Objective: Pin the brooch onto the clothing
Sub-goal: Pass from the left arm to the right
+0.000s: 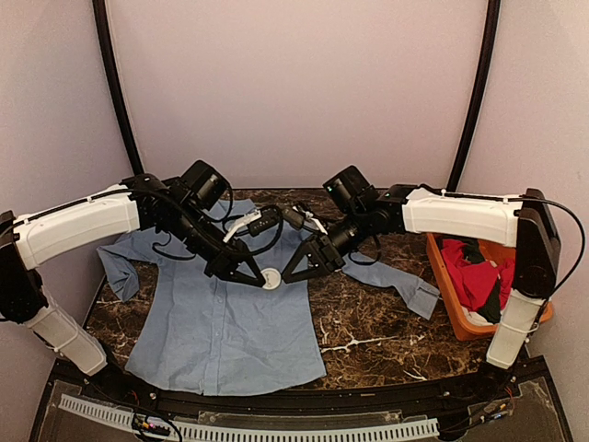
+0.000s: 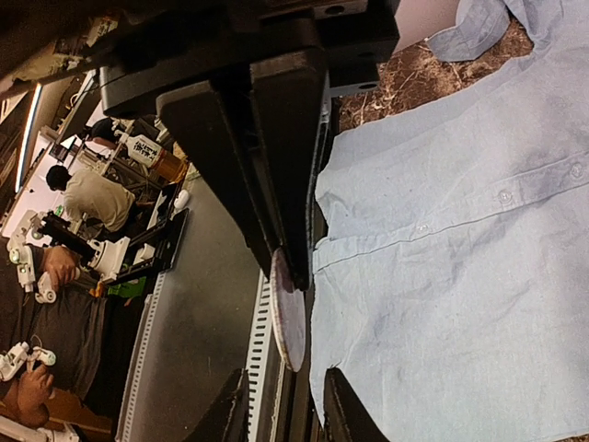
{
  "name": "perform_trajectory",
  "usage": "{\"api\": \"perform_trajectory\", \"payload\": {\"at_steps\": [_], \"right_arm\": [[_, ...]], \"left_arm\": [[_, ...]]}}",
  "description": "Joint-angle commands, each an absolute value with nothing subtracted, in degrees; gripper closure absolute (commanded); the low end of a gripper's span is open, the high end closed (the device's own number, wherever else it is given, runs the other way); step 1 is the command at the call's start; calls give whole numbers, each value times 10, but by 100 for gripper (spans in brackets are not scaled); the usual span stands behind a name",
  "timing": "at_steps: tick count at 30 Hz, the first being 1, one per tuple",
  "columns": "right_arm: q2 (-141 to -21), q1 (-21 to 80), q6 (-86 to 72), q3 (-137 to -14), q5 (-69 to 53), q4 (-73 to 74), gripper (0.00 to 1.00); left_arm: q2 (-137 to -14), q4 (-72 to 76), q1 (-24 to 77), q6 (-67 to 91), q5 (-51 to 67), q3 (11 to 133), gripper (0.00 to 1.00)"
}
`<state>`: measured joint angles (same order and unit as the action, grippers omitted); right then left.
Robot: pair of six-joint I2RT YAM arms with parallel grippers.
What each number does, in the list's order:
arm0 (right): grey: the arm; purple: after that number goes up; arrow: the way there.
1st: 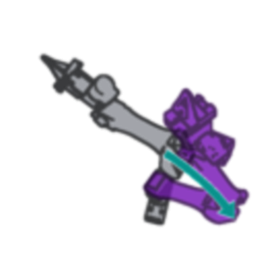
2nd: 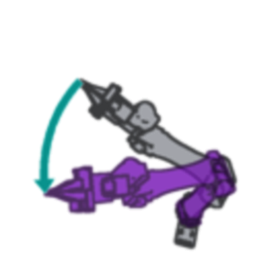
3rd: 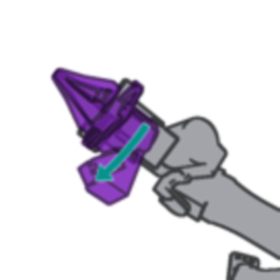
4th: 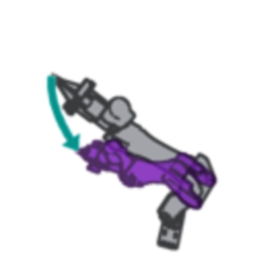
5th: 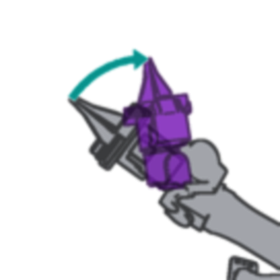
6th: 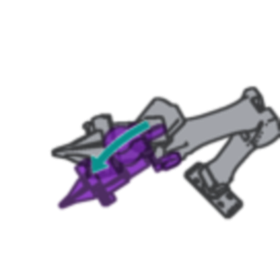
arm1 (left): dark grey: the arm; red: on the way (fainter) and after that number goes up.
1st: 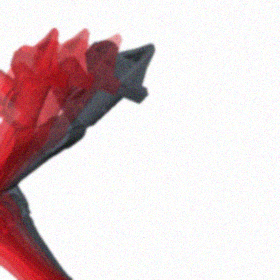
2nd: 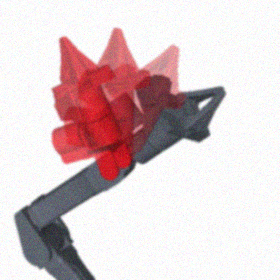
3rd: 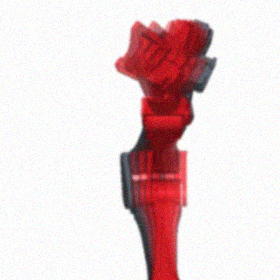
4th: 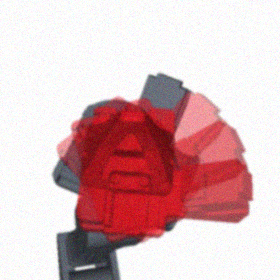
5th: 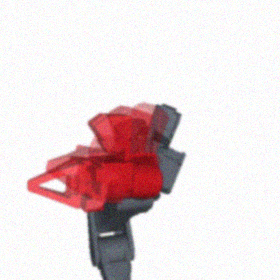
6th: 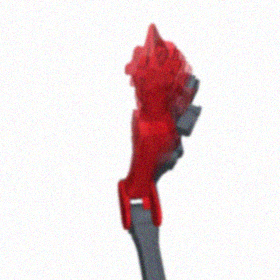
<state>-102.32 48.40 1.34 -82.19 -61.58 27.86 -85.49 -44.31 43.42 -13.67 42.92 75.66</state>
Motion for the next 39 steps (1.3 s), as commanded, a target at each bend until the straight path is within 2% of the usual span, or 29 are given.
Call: {"api": "perform_trajectory", "payload": {"at_steps": [1, 12, 15, 18, 24, 25, 26, 28, 29, 30, 32, 34, 39], "right_arm": [[-1028, 489, -44, -803, -623, 208, 75], [-1033, 498, -74, -794, -620, 164, 80], [-1036, 499, -76, -795, -620, 159, 87], [-1035, 501, -69, -793, -614, 158, 100], [-998, 500, -65, -758, -574, 128, 100], [-987, 499, -71, -747, -568, 111, 100], [-977, 499, -81, -736, -562, 92, 100], [-954, 496, -102, -705, -550, 47, 100], [-943, 494, -115, -692, -541, 20, 100], [-932, 493, -137, -677, -531, -18, 100], [-912, 491, -180, -649, -507, -85, 100], [-892, 491, -239, -613, -478, -179, 100], [-881, 493, -369, -541, -403, -362, 100]], "left_arm": [[-843, -431, 436, -130, 429, 765, 99], [-842, -416, 439, -123, 442, 748, 99], [-842, -412, 440, -120, 443, 745, 99], [-840, -401, 440, -113, 441, 741, 99], [-813, -369, 436, -88, 425, 716, 76], [-799, -352, 433, -83, 423, 710, 66], [-791, -342, 426, -68, 419, 694, 63], [-759, -298, 405, -38, 418, 661, 49], [-735, -254, 394, -23, 419, 648, 35], [-721, -227, 372, 16, 422, 617, 27], [-683, -135, 337, 78, 440, 568, 20], [-657, -40, 322, 134, 449, 527, 18], [-687, 121, 320, 235, 506, 500, 17]]}}
